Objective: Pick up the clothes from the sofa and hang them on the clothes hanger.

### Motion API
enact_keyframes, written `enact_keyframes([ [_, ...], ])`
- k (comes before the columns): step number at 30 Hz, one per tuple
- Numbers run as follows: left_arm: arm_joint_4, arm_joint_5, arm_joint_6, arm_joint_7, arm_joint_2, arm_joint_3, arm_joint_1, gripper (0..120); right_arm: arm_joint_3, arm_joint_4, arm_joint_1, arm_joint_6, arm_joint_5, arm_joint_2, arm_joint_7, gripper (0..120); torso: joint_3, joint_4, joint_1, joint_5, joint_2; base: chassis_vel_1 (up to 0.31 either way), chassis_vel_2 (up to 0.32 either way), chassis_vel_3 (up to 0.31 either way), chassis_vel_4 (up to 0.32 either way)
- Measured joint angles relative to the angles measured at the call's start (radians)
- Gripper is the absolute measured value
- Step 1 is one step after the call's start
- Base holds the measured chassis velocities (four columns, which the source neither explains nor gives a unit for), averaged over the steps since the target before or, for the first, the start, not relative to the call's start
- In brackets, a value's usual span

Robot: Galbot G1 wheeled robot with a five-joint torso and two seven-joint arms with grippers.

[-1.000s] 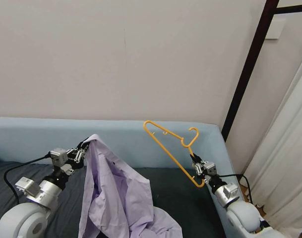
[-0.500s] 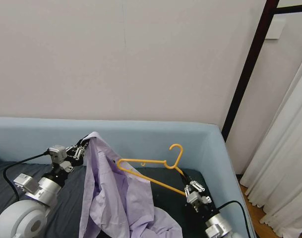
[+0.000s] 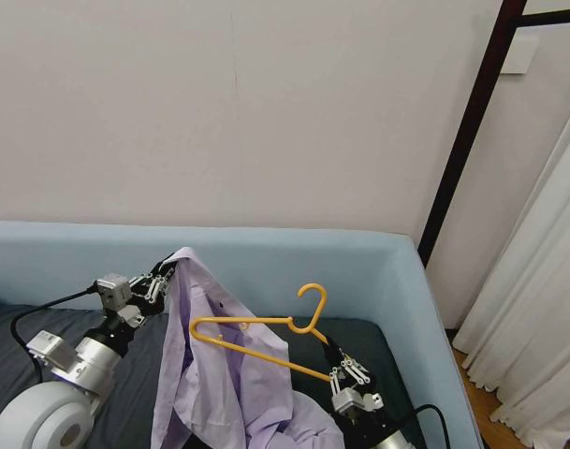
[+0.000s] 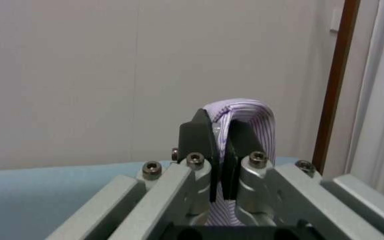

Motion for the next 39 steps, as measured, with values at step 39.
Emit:
enact_keyframes([
  [39, -0.035, 0.059, -0.03, 0.045, -0.065, 0.258, 0.022, 0, -0.201, -0.123, 0.26, -0.225, 0.126, 0.019, 0.091, 4, 0.0, 0.0, 0.0, 0.0001, 0.0, 0.0, 0.0, 0.0, 0.0],
])
